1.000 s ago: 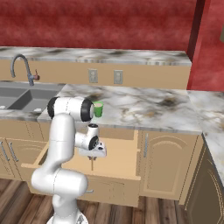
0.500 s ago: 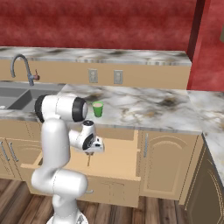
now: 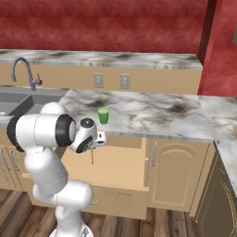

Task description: Pick up the straw from the right drawer and put it inside the smoothie cup.

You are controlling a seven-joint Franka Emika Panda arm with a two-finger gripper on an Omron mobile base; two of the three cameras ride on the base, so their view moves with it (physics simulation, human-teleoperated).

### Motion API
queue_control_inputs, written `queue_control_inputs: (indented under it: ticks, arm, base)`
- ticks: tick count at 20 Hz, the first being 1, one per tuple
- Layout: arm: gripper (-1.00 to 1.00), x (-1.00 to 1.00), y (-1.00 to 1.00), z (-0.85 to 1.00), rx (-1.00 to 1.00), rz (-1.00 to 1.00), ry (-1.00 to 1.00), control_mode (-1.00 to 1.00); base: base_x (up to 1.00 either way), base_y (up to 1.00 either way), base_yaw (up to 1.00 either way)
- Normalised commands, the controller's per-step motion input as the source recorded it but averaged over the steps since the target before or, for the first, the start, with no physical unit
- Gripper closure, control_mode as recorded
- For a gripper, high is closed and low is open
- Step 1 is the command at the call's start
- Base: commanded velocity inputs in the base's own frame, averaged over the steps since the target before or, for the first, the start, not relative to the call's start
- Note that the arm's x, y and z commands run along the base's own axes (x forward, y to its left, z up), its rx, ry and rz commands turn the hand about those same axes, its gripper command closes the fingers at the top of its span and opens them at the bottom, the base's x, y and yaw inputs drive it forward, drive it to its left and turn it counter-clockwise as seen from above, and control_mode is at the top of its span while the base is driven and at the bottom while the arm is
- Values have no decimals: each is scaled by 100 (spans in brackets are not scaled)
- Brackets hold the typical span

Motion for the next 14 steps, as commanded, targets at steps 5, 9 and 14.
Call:
queue_control_inputs:
  ticks: [5, 9, 14]
  arm:
    - [100, 4, -1, 100, 6, 19, -12, -100]
    - [100, 21, -7, 100, 12, 24, -1, -100]
    - [100, 30, -4, 95, 13, 24, 0, -100]
  base:
    - [0, 0, 0]
    - [0, 0, 0]
    - [0, 0, 0]
